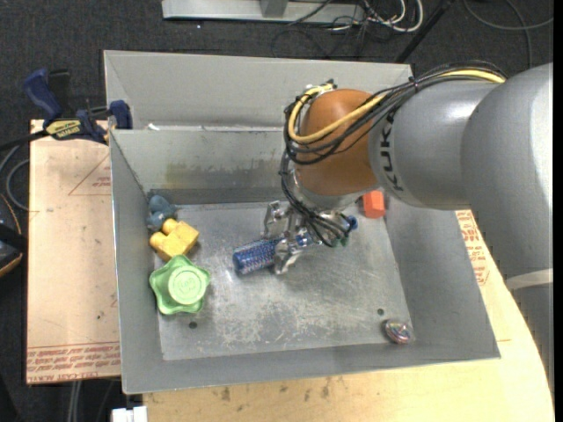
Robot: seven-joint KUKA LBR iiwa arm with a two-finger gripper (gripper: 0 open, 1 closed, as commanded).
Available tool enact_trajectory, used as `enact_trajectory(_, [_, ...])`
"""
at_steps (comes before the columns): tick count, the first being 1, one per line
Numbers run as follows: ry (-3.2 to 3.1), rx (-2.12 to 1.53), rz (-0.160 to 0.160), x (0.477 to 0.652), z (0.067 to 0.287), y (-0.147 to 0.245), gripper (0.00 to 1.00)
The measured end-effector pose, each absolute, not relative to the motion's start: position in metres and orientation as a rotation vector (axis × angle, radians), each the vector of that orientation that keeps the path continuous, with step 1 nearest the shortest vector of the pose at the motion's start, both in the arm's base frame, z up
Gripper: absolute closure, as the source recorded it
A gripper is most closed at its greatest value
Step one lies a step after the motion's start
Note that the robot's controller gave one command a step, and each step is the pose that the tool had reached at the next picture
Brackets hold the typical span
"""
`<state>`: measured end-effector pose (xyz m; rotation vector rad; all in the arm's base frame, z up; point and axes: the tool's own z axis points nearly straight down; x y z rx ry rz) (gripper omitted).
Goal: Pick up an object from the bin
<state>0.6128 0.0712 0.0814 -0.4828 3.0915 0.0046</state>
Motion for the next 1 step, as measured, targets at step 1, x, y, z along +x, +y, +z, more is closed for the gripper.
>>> enact_trajectory(1, [3.1, -0.483, 0.002, 0.6136, 0.1029, 0.0715, 1.0])
